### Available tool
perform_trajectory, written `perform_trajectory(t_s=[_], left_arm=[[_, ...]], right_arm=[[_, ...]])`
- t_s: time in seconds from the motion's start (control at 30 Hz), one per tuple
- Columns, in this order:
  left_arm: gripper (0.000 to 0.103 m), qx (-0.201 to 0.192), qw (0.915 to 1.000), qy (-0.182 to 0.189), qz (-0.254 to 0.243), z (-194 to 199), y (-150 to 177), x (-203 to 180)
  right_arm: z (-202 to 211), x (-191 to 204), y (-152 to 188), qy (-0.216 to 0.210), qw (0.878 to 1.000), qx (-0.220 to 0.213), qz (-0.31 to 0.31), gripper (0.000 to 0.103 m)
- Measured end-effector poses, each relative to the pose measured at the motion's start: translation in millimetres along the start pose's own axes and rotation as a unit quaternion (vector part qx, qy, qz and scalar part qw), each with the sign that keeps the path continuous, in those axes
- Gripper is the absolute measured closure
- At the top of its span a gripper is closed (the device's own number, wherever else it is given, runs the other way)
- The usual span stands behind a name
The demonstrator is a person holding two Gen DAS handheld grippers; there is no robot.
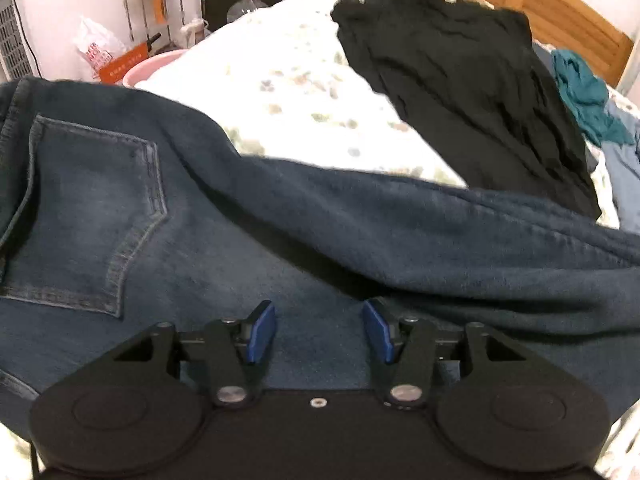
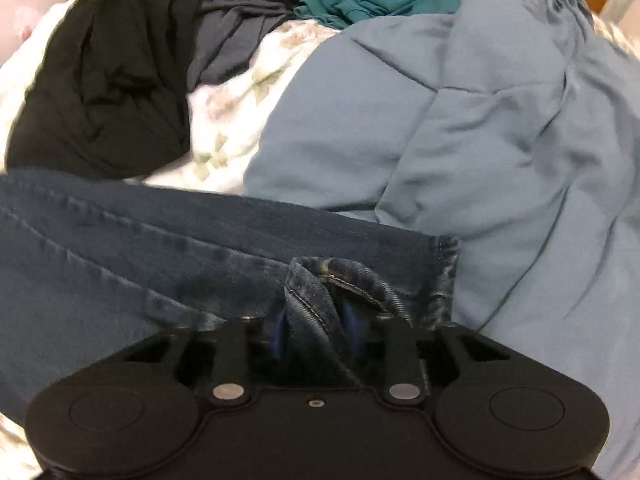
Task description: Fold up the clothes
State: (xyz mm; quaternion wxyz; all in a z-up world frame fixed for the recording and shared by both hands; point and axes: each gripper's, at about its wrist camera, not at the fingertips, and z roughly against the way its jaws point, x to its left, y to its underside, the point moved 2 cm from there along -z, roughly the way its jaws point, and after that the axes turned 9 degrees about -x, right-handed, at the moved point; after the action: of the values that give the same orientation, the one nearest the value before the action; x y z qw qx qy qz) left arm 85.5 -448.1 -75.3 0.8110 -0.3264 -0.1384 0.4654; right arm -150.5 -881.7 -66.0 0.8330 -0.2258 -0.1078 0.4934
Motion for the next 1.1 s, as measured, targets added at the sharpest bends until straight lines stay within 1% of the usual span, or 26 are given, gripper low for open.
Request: perform_trajectory(t_s=[0.07, 0.1, 0.13, 0.17, 0.2, 0.23, 0.27, 0.33, 0.37, 0.4, 0.47, 0.53, 0.67, 0.7, 0.73, 0.77, 0.8, 0.83, 0.87, 0.93, 0.97, 1.03, 1.1], left_arm=[[0.052, 0.005, 1.0000, 0.002, 0.008, -2.7, 1.6, 0.3], [0.052, 0.006, 0.9999, 0.003, 0.013, -2.8, 3.4, 0.8], [0.052, 0.008, 0.9998, 0.004, 0.017, -2.9, 4.9, 1.6], [0.052, 0.010, 0.9998, 0.006, 0.018, -3.0, 5.9, 2.7], [0.051, 0.010, 0.9998, 0.007, 0.016, -2.4, 6.9, 3.3], [0.049, 0.011, 0.9998, 0.007, 0.015, -1.2, 7.8, 4.1], [0.048, 0.012, 0.9998, 0.006, 0.013, -2.3, 7.1, 4.6], [0.046, 0.014, 0.9998, 0.005, 0.011, -4.1, 6.9, 6.1], [0.046, 0.015, 0.9998, 0.006, 0.013, -5.5, 7.5, 7.2], [0.046, 0.015, 0.9997, 0.006, 0.016, -7.0, 8.1, 8.2], [0.046, 0.014, 0.9998, 0.007, 0.016, -9.4, 9.1, 7.2], [0.046, 0.014, 0.9998, 0.008, 0.009, -11.9, 10.4, 5.1], [0.045, 0.018, 0.9998, 0.005, 0.000, -15.9, 11.8, 4.2], [0.045, 0.019, 0.9998, 0.006, -0.003, -16.6, 11.6, 4.3], [0.045, 0.020, 0.9998, 0.007, -0.006, -17.2, 11.3, 4.4], [0.045, 0.022, 0.9997, 0.008, -0.007, -17.9, 10.7, 4.8], [0.044, 0.023, 0.9997, 0.008, -0.009, -18.5, 10.2, 5.1], [0.044, 0.024, 0.9997, 0.008, -0.007, -18.7, 9.9, 5.2], [0.043, 0.025, 0.9996, 0.008, -0.004, -19.0, 9.3, 5.6], [0.043, 0.024, 0.9997, 0.009, 0.001, -19.4, 8.8, 6.2], [0.042, 0.024, 0.9997, 0.009, 0.004, -19.3, 9.0, 6.6], [0.042, 0.021, 0.9997, 0.008, 0.008, -19.2, 9.4, 7.3], [0.041, 0.017, 0.9998, 0.006, 0.008, -18.7, 11.0, 7.0]], right_arm=[[11.3, -8.5, -0.7, -0.009, 0.999, -0.022, -0.037, 0.083], [24.6, -18.2, -1.2, -0.024, 0.995, -0.052, -0.079, 0.084], [38.9, -28.5, -1.8, -0.043, 0.988, -0.087, -0.124, 0.084], [45.7, -34.2, -2.3, -0.059, 0.982, -0.105, -0.146, 0.085], [61.1, -45.7, -1.6, -0.103, 0.963, -0.148, -0.198, 0.086], [75.2, -56.7, -0.9, -0.149, 0.939, -0.190, -0.243, 0.086], [83.9, -62.6, -0.6, -0.168, 0.925, -0.219, -0.262, 0.086], [92.6, -70.1, 0.8, -0.182, 0.909, -0.250, -0.279, 0.086], [95.1, -74.6, 2.7, -0.181, 0.904, -0.260, -0.288, 0.087], [90.3, -81.0, 9.2, -0.159, 0.906, -0.250, -0.300, 0.087], [72.1, -89.3, 25.6, -0.130, 0.910, -0.221, -0.326, 0.087], [56.6, -90.0, 35.4, -0.103, 0.915, -0.205, -0.331, 0.088], [14.2, -81.3, 30.6, -0.045, 0.931, -0.164, -0.322, 0.087], [9.5, -76.6, 25.6, -0.037, 0.934, -0.165, -0.314, 0.081], [5.8, -74.5, 21.9, -0.041, 0.935, -0.159, -0.313, 0.077], [3.1, -73.0, 18.7, -0.045, 0.936, -0.153, -0.313, 0.070], [4.8, -75.4, 15.8, -0.055, 0.937, -0.148, -0.311, 0.065], [11.1, -83.0, 10.3, -0.074, 0.941, -0.139, -0.301, 0.063], [19.5, -86.1, 9.3, -0.085, 0.945, -0.133, -0.288, 0.060], [46.0, -95.1, 12.5, -0.079, 0.953, -0.136, -0.261, 0.047], [66.5, -97.4, 14.4, -0.069, 0.958, -0.145, -0.238, 0.039], [103.0, -97.0, 25.9, -0.055, 0.964, -0.166, -0.201, 0.035], [119.8, -91.8, 37.1, -0.070, 0.964, -0.179, -0.184, 0.024]])
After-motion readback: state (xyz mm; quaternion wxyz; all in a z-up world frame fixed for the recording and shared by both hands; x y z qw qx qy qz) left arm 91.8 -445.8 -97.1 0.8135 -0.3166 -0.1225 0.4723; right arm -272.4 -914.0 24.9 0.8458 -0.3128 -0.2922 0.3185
